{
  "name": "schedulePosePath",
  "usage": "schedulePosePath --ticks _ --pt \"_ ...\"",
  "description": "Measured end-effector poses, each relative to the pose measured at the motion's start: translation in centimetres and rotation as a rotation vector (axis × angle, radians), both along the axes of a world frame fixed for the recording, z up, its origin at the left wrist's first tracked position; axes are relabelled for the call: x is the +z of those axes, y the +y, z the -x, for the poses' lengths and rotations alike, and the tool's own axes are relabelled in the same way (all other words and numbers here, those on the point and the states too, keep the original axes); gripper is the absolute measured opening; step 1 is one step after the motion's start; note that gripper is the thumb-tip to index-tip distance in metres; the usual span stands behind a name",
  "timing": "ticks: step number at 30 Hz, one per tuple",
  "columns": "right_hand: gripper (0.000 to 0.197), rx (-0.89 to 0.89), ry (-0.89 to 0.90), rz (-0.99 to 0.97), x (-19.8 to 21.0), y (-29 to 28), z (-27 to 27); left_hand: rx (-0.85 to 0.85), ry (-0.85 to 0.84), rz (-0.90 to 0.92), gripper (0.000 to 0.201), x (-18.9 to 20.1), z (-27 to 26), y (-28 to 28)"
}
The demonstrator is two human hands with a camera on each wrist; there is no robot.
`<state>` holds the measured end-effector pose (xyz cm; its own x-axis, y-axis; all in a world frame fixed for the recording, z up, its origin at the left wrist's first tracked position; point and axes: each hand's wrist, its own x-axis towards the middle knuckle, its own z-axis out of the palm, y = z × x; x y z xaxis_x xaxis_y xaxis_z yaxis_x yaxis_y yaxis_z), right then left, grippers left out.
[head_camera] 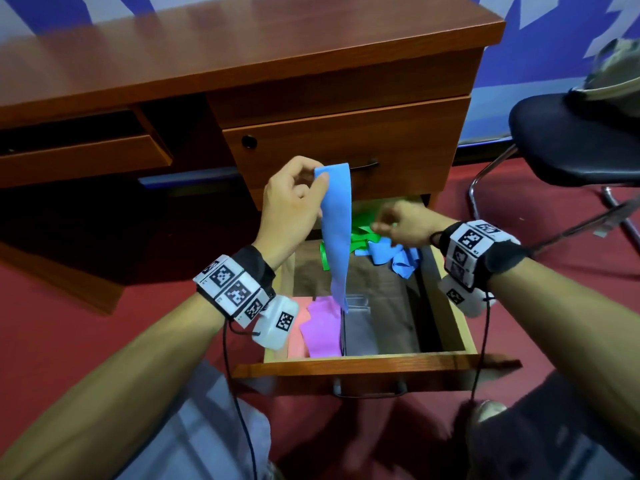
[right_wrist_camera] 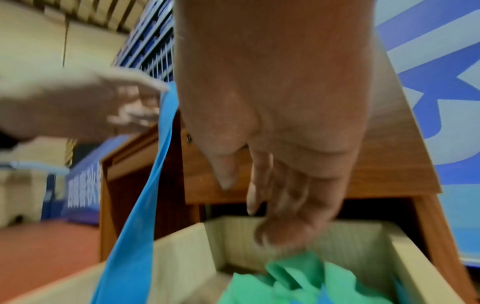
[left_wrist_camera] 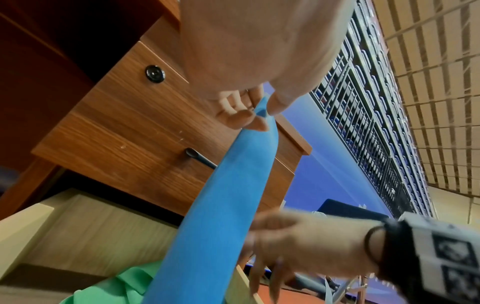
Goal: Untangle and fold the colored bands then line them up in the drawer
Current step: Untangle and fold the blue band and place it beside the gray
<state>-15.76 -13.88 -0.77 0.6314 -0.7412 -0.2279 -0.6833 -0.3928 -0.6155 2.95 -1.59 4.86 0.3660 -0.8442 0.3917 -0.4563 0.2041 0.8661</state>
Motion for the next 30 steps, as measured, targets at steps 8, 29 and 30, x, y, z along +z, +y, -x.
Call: schedulePosePath --ticks 8,29,30 --pt "0.05 -0.021 0.429 -0.043 -5.4 -0.7 -0.4 0.048 0.117 -0.011 0.014 -0.5 -0.9 -0.3" --pt "0.02 -0.318 -0.505 -0.121 1.9 -0.1 -4.1 0.001 -0.269 -0.206 0.036 -0.5 -0.3 -0.4" --pt "0.02 -0.331 -0.53 -0.147 2.3 0.2 -4.1 0.003 -0.294 -0.23 0.038 -0.4 -0.1 -0.4"
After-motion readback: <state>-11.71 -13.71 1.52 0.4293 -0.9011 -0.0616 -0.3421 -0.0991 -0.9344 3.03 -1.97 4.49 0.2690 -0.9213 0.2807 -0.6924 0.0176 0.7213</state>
